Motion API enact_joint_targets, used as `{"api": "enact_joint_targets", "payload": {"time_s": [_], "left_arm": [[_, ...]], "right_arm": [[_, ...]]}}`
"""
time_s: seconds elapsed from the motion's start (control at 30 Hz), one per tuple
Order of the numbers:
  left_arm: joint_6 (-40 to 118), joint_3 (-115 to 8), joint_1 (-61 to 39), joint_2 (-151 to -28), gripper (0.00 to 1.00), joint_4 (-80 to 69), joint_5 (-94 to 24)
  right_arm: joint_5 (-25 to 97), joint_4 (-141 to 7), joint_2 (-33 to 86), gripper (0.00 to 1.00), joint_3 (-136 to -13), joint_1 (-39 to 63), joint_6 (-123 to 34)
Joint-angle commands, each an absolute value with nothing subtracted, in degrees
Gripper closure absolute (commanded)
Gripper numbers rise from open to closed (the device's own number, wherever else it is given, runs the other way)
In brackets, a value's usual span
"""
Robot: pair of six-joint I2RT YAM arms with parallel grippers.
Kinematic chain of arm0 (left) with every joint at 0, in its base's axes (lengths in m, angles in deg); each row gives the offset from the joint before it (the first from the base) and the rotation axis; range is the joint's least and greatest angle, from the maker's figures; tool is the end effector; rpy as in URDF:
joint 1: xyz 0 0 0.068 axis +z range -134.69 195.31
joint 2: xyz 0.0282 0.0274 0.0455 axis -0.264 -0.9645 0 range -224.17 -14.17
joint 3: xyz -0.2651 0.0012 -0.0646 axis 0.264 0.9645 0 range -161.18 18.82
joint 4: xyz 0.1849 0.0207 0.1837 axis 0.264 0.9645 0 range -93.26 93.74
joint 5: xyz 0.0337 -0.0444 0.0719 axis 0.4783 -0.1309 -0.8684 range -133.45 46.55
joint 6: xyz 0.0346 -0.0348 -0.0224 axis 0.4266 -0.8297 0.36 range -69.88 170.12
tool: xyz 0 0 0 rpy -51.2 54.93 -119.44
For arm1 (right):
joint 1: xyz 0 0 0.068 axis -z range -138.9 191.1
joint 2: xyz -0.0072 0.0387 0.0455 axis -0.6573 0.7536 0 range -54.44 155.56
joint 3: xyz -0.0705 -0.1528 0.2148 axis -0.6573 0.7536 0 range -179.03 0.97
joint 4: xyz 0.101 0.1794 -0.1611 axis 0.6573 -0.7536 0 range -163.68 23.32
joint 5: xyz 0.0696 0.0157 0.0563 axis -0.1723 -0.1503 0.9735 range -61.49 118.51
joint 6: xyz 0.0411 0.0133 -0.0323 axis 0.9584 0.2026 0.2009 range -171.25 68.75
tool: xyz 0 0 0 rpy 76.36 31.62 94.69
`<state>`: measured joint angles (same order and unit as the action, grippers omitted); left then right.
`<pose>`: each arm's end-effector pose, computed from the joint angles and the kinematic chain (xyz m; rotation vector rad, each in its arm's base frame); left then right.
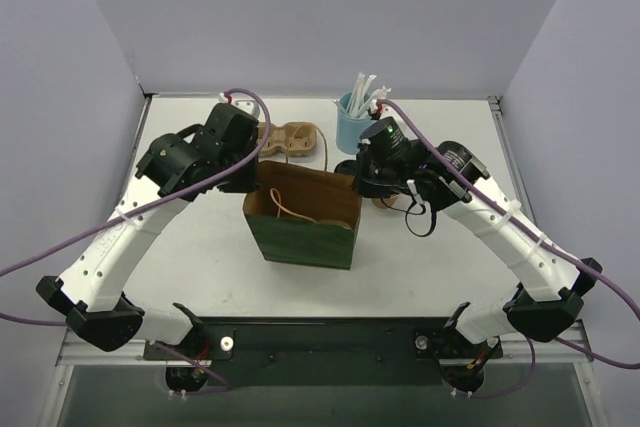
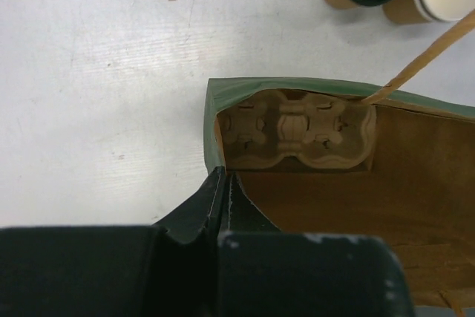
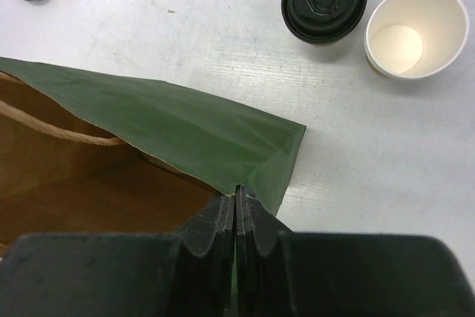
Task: Pack the takeout coffee
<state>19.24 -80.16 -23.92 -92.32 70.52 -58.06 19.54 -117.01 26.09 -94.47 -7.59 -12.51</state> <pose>0.1906 -0.1441 0.4285 0.0737 2.4643 -0.2154 0.1935 0.2117 0.4317 -0.1050 2.2635 0.6789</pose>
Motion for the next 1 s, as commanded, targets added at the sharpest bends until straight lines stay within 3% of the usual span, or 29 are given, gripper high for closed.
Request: {"api": "enact_joint_targets", "payload": {"time_s": [0.0,0.13,0.2,0.23,0.27,0.47,0.97], "left_arm": [[15.7,-85.6,-23.9,-92.0,1.0,73.9,-57.8],[13.2,-78.1,-23.9,-89.9,0.97,71.5,-57.5],[12.3,-75.8,-23.9,-89.9,0.86,71.5,-57.8],[12.3,-75.6,-23.9,-90.1,0.71,71.6,-58.0],[12.3,-75.7,-23.9,-90.2,0.65,71.8,-58.8],[15.3,-80.8,-23.6,-91.9,0.44,73.2,-61.3],[17.9,-77.0,-22.7,-90.6,0.36,69.7,-55.9]], "right_arm": [[20.1,-121.6,27.2,1.0,-98.1,-6.8,-12.3],[19.8,-121.4,27.9,1.0,-94.4,-6.2,-11.9],[21.0,-121.4,29.0,0.9,-93.4,-5.5,-12.7],[21.4,-121.4,29.4,0.84,-93.6,-5.2,-12.9],[21.4,-121.4,29.7,0.75,-93.9,-5.0,-13.3],[20.2,-121.2,29.2,0.7,-95.4,-5.0,-13.5],[21.0,-120.9,28.0,0.7,-94.7,-5.0,-13.7]]}}
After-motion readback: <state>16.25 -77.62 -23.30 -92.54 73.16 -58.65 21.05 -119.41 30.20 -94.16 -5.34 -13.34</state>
